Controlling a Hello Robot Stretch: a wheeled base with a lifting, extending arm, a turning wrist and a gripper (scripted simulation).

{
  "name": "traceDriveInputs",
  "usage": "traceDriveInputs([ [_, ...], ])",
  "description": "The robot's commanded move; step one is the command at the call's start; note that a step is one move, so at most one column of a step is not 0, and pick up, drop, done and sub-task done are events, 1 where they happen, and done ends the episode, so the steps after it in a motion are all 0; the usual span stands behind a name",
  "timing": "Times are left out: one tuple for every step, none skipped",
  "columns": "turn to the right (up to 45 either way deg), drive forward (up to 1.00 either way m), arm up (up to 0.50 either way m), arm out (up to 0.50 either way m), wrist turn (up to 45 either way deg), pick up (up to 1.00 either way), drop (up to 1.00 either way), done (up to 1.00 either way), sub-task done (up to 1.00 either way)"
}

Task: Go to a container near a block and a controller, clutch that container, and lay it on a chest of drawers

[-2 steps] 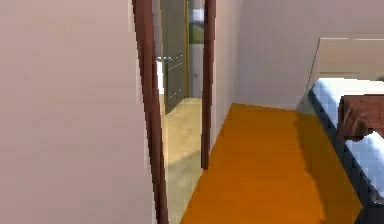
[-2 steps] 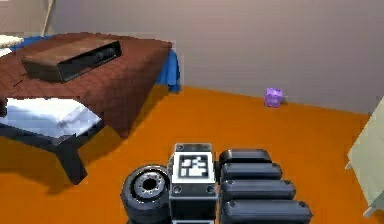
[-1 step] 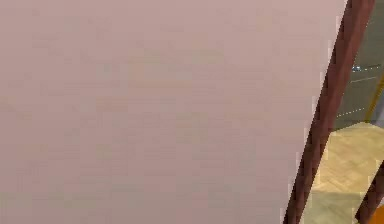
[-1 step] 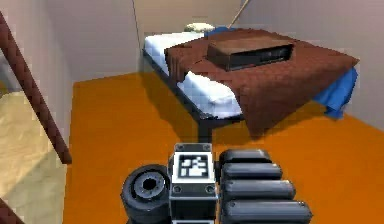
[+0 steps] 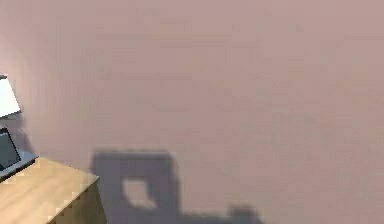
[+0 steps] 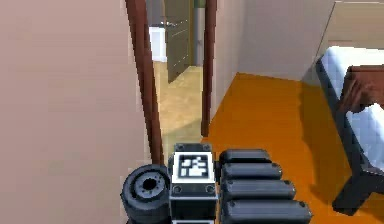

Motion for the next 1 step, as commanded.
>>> traceDriveInputs([
  [-21.0, 0.00, 0.00, 0.00, 0.0, 0.00, 0.00, 0.00, 0.00],
])
